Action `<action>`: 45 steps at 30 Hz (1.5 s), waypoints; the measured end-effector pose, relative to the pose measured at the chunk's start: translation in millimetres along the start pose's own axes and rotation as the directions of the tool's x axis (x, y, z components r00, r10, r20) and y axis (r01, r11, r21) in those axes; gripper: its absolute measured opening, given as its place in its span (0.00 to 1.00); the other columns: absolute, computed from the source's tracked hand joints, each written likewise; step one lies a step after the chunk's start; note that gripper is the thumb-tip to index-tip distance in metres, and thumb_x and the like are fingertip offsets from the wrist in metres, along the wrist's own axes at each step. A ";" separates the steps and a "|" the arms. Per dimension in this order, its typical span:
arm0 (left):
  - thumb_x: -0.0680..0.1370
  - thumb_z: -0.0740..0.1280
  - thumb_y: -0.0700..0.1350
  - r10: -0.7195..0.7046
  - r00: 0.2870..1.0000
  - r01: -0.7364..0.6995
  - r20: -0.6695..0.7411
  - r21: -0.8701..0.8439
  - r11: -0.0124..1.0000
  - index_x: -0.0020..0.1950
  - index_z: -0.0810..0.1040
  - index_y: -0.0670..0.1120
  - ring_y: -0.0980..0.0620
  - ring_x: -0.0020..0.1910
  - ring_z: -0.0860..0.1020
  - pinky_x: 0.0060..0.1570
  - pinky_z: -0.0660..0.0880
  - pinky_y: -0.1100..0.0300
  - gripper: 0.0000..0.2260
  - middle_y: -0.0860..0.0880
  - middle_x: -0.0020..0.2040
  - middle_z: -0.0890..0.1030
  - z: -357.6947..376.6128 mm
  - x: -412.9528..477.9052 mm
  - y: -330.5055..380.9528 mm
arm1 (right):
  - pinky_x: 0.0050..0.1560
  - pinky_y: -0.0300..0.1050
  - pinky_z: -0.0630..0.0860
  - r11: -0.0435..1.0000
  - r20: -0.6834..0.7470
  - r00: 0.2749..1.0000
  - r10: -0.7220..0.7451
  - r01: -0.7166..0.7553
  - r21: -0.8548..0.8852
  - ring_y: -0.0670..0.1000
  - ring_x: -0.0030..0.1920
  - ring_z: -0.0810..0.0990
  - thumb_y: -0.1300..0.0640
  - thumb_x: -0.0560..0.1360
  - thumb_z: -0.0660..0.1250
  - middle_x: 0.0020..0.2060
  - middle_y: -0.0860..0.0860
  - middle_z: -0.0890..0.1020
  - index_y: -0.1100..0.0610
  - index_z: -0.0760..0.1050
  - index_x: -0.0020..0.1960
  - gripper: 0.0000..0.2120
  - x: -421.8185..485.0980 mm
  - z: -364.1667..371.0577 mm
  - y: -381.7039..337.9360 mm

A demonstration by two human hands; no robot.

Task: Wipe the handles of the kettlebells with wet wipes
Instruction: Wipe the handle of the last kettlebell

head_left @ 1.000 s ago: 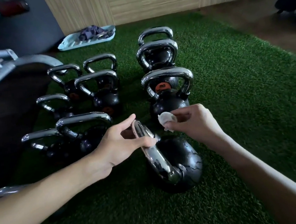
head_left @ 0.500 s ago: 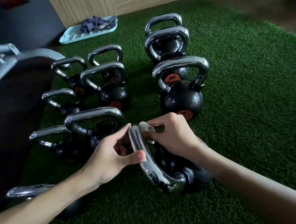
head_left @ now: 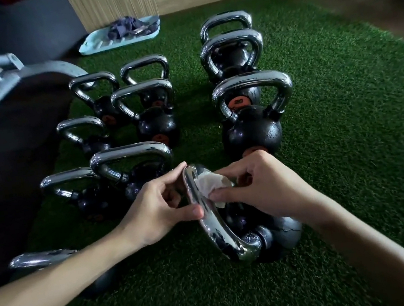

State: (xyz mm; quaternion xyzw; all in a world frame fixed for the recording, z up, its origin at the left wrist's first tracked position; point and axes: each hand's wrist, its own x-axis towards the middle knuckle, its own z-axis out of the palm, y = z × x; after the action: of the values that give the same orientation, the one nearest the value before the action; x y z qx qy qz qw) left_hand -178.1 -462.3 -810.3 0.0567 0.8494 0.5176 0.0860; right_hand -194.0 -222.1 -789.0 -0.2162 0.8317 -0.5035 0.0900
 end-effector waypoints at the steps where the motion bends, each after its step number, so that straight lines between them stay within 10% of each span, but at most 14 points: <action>1: 0.52 0.80 0.72 0.000 1.000 0.000 -0.004 0.003 1.000 0.77 0.67 0.54 0.67 0.41 0.75 0.44 0.70 0.73 0.57 0.67 0.42 0.81 0.5 0.4 0.1 | 0.39 0.45 0.77 1.000 0.001 1.000 -0.002 0.002 -0.015 0.42 0.36 0.82 0.48 0.70 0.79 0.39 0.37 0.86 0.42 0.87 0.52 0.10 0.4 -2.3 -1.0; 6: 0.53 0.80 0.72 0.010 1.000 -0.010 0.007 0.011 1.000 0.78 0.67 0.52 0.63 0.37 0.70 0.39 0.67 0.68 0.57 0.62 0.35 0.75 2.1 5.3 0.5 | 0.34 0.27 0.68 0.999 -0.148 0.988 -0.032 0.033 0.002 0.31 0.33 0.77 0.53 0.72 0.78 0.31 0.29 0.81 0.46 0.87 0.53 0.10 2.2 4.2 -9.4; 10: 0.53 0.78 0.74 0.008 1.000 -0.009 0.025 0.065 0.998 0.79 0.66 0.52 0.62 0.56 0.80 0.61 0.71 0.66 0.58 0.61 0.59 0.84 -3.9 4.7 -0.5 | 0.30 0.31 0.70 0.999 0.007 0.999 -0.032 0.032 -0.002 0.40 0.31 0.79 0.53 0.70 0.79 0.37 0.44 0.86 0.45 0.87 0.50 0.09 -36.8 -2.6 -3.7; 14: 0.51 0.74 0.78 0.014 1.000 -0.014 -0.004 0.103 0.995 0.78 0.69 0.54 0.64 0.34 0.71 0.39 0.65 0.73 0.59 0.60 0.44 0.86 -6.2 1.2 0.7 | 0.45 0.45 0.78 0.983 0.025 0.991 -0.130 0.132 -0.128 0.42 0.44 0.84 0.46 0.71 0.79 0.44 0.39 0.86 0.44 0.86 0.52 0.11 -64.3 -0.7 0.0; 16: 0.51 0.73 0.78 0.027 1.000 -0.028 0.010 0.128 0.991 0.78 0.68 0.53 0.73 0.55 0.73 0.56 0.74 0.69 0.59 0.66 0.53 0.79 -6.5 1.1 4.8 | 0.45 0.47 0.79 0.979 -0.050 0.987 -0.150 0.141 -0.145 0.42 0.44 0.83 0.43 0.69 0.77 0.44 0.40 0.86 0.44 0.86 0.53 0.14 -61.4 2.6 0.9; 22: 0.52 0.74 0.78 -0.031 1.000 0.031 -0.004 0.153 0.988 0.77 0.69 0.58 0.65 0.35 0.77 0.42 0.70 0.57 0.56 0.61 0.36 0.83 -8.4 1.6 6.9 | 0.43 0.46 0.78 0.895 -0.092 0.910 -0.405 0.374 -0.242 0.40 0.44 0.82 0.48 0.73 0.78 0.44 0.42 0.87 0.49 0.87 0.51 0.08 -76.2 11.9 13.8; 27: 0.52 0.73 0.79 -0.052 0.999 0.050 0.013 0.122 0.991 0.76 0.69 0.63 0.55 0.37 0.70 0.45 0.66 0.54 0.54 0.39 0.44 0.85 -9.9 3.6 -1.1 | 0.46 0.45 0.78 0.890 -0.245 0.888 -0.389 0.292 -0.351 0.47 0.45 0.80 0.58 0.70 0.80 0.48 0.43 0.85 0.51 0.87 0.52 0.11 -104.5 29.7 64.7; 32: 0.50 0.73 0.80 -0.019 0.999 0.015 0.034 0.105 0.994 0.77 0.69 0.58 0.60 0.40 0.74 0.46 0.68 0.67 0.58 0.54 0.43 0.86 -9.1 4.8 2.6 | 0.49 0.40 0.78 0.963 -0.310 0.918 -0.248 0.197 -0.186 0.40 0.46 0.82 0.51 0.75 0.76 0.45 0.39 0.86 0.48 0.87 0.52 0.06 -100.2 22.7 47.2; 36: 0.50 0.73 0.80 -0.028 0.998 0.020 0.050 0.149 0.989 0.78 0.68 0.55 0.63 0.69 0.74 0.73 0.62 0.64 0.60 0.55 0.65 0.81 -10.5 4.0 4.3 | 0.48 0.47 0.78 0.934 -0.039 0.973 -0.226 0.205 -0.293 0.43 0.44 0.81 0.48 0.77 0.70 0.42 0.44 0.85 0.47 0.85 0.53 0.08 -67.9 -1.1 38.8; 40: 0.50 0.73 0.79 -0.028 0.998 0.021 0.051 0.133 0.991 0.78 0.68 0.55 0.62 0.70 0.73 0.77 0.61 0.57 0.60 0.56 0.64 0.82 -9.6 2.8 5.4 | 0.52 0.48 0.80 0.852 0.246 0.956 -0.159 0.259 -0.456 0.42 0.48 0.81 0.55 0.74 0.70 0.46 0.43 0.86 0.43 0.83 0.57 0.14 -31.2 -3.9 35.3; 45: 0.51 0.73 0.80 -0.028 0.998 0.018 0.056 0.164 0.986 0.78 0.69 0.55 0.63 0.69 0.74 0.77 0.63 0.54 0.59 0.58 0.66 0.81 -12.2 5.9 4.2 | 0.44 0.22 0.67 0.898 0.468 0.881 -0.074 0.263 -0.353 0.25 0.41 0.74 0.56 0.78 0.71 0.54 0.40 0.85 0.45 0.83 0.62 0.15 -19.3 -25.8 22.3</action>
State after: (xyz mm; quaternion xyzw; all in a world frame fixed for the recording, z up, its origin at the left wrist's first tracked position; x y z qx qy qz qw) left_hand -186.4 -470.0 -801.6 0.0689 0.8867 0.4433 0.1119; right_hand -192.2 -183.8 -797.5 -0.4120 0.8526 -0.2631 0.1850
